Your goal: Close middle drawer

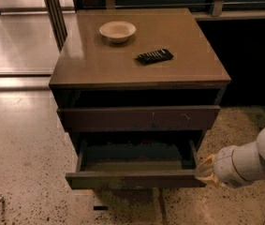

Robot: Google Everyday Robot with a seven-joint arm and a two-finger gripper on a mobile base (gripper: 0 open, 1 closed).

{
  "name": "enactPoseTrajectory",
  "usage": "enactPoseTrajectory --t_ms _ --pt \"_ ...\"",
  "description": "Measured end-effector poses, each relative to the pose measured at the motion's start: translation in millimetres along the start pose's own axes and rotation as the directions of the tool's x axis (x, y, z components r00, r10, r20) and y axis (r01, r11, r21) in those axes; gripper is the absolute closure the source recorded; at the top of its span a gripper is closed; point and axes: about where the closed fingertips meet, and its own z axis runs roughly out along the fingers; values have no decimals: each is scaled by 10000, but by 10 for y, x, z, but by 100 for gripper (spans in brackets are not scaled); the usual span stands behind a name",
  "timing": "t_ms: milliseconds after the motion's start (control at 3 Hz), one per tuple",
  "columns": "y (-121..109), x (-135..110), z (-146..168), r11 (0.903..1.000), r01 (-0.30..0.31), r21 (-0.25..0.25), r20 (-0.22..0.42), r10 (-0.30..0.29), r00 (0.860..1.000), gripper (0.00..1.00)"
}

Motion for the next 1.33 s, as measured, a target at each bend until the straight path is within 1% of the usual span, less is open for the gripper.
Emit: enactPoseTrajectory --t_ms 333,667,1000,1333 --pt "77 371 620 9961 -443 -763 710 497 9962 100" --pt "242 494 952 9867 -723 -1453 915 862 9921 100" --pt "242 491 949 9868 -724 -1449 912 861 9921 100" --pt "251 565 1100 9914 -330 -1264 1024 461 9937 100"
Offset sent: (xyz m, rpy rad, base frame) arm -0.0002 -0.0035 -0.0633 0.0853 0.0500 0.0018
